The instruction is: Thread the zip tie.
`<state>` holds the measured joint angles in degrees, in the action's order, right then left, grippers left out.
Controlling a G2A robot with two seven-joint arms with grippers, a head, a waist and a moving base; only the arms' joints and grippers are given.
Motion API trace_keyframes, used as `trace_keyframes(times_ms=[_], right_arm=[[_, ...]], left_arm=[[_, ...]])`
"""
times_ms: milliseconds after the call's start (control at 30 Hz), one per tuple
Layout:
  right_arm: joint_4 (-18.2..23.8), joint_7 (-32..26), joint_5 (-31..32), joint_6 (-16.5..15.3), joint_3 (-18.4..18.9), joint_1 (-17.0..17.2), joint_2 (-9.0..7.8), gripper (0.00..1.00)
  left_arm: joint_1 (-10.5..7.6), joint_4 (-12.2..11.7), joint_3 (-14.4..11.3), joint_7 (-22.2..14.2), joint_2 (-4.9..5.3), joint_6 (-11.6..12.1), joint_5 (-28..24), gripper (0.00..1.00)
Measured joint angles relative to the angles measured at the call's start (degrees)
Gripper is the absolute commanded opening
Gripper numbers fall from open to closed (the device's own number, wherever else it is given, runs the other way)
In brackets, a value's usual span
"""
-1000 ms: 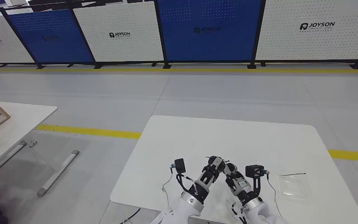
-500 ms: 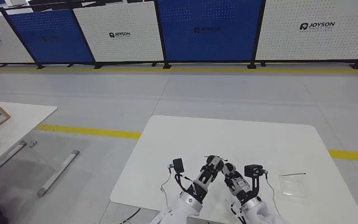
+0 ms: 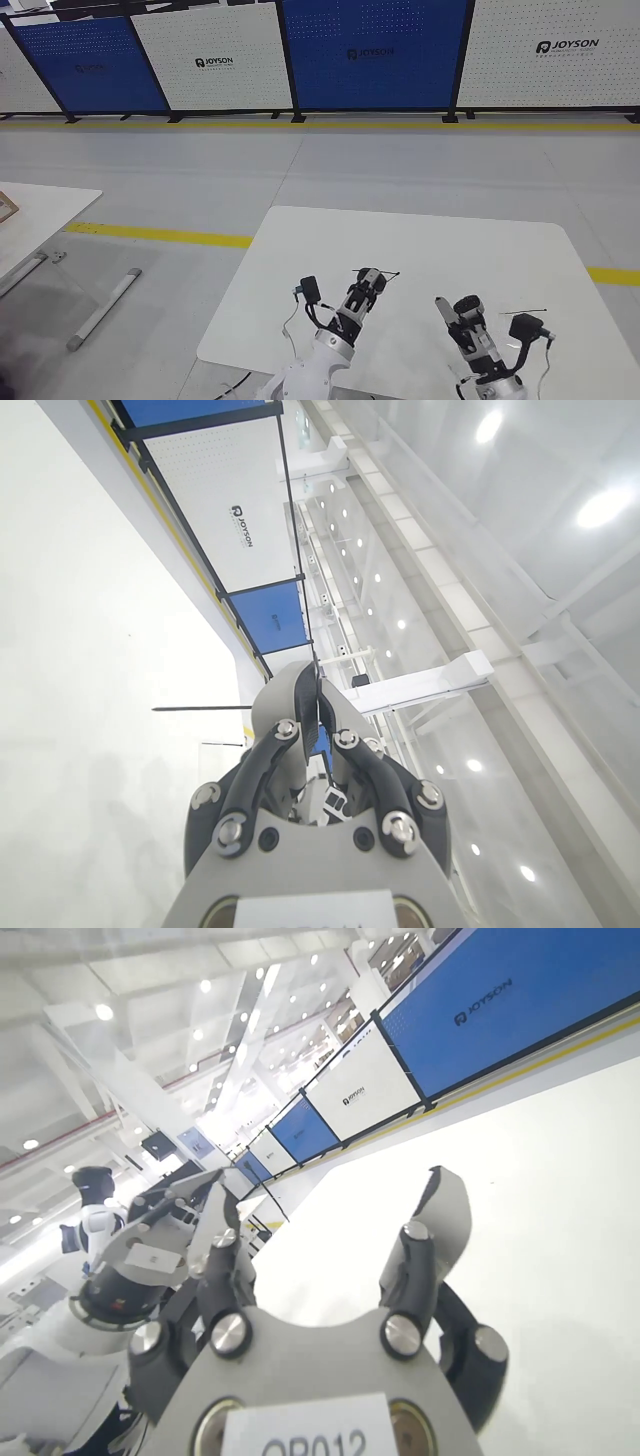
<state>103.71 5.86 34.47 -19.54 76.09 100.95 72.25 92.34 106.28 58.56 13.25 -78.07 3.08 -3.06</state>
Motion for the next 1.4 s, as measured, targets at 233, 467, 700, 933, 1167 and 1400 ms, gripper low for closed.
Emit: trace_keyframes(times_ms=[233,467,700,933,1167,1400], right_arm=[[1.4,-1.4,-4.8,0.1,0.7,1.3,-1.00,1.00],[1.4,-1.3,-4.8,0.1,0.7,1.3,-0.99,1.00],[1.3,-1.5,-4.9,0.4,0.7,1.2,-0.97,1.00],[3.5,-3.2,-16.8,0.1,6.0,2.3,-1.19,1.00],[4.2,-3.2,-29.7,2.8,13.9,3.3,-1.38,1.00],[2.0,-7.4,-39.8,6.9,18.6,1.4,-1.54,1.00]], left_arm=[[-0.44,-1.1,-0.1,0.1,-0.11,-0.2,-0.4,0.00],[-0.43,-1.0,-0.1,0.1,-0.11,-0.2,-0.4,0.00],[-0.63,-1.3,0.2,0.1,-0.15,-0.1,-1.1,0.00],[-0.79,-2.6,2.1,1.8,-0.24,0.7,-3.3,0.00],[-0.99,-3.3,3.0,2.5,-0.34,1.1,-3.9,0.00],[-0.85,-3.6,3.4,3.7,-0.48,1.4,-4.2,0.00]])
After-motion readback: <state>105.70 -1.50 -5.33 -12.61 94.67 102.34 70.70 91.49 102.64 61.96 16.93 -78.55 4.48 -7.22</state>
